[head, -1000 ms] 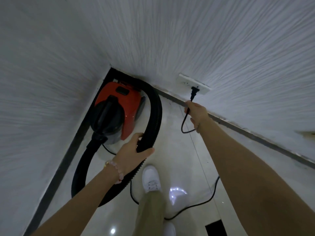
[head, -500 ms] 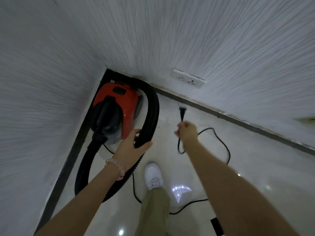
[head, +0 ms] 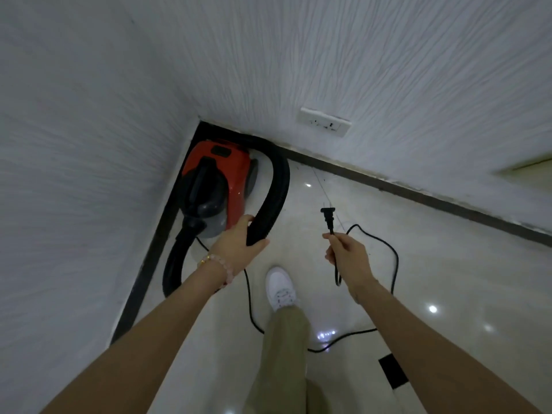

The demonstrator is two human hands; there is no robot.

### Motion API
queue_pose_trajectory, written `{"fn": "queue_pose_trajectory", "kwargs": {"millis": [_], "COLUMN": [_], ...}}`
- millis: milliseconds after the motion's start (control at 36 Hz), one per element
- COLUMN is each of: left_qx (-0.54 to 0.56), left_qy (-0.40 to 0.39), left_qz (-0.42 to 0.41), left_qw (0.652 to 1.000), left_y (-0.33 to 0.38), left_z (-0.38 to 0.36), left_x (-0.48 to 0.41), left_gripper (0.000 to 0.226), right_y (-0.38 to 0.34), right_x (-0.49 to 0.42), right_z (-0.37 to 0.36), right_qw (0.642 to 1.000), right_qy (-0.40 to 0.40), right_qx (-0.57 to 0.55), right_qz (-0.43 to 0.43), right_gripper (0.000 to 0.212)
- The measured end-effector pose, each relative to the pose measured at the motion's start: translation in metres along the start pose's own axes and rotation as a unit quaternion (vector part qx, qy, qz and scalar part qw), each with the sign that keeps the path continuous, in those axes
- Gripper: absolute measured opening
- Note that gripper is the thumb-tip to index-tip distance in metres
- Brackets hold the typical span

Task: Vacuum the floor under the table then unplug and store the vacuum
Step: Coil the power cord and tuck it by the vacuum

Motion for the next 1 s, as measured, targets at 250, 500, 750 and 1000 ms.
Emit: {"fn": "queue_pose_trajectory", "kwargs": {"millis": [250,500,750,1000], "left_qx": [-0.140,-0.184,-0.241,-0.235], "left_qy": [-0.016,0.095,-0.051,-0.042], "left_qz": [-0.037,-0.206,-0.397,-0.429], "left_qw": [0.989,0.956,0.884,0.871], "left_y": [0.002,0.023,0.005,-0.077], "left_z": [0.038,0.035,-0.060,-0.102], "left_x": [0.050,0.096,0.109,0.109], "left_gripper": [0.046,0.041,0.048,0.009], "right_y": [0.002,0.021,0.056,0.124], "right_x": [0.073,0.117,0.128,0.123], "right_z": [0.040,0.046,0.031,-0.015], "right_qw": [0.999,1.000,0.996,0.986], "right_qy": [-0.009,-0.027,-0.081,-0.166], "right_qx": [0.023,0.008,0.039,0.024], "right_qz": [0.040,0.008,0.006,-0.018], "right_gripper": [0.028,0.018,0.013,0.011]}}
Point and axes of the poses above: each hand's wrist, its own x-axis away from the middle knuckle, its own z-axis out of the back of the hand, y = z × x, the point moved 1 cm from there along -x, towards the middle knuckle, and after that the axes turned 9 degrees about y, right-handed, at the moved point
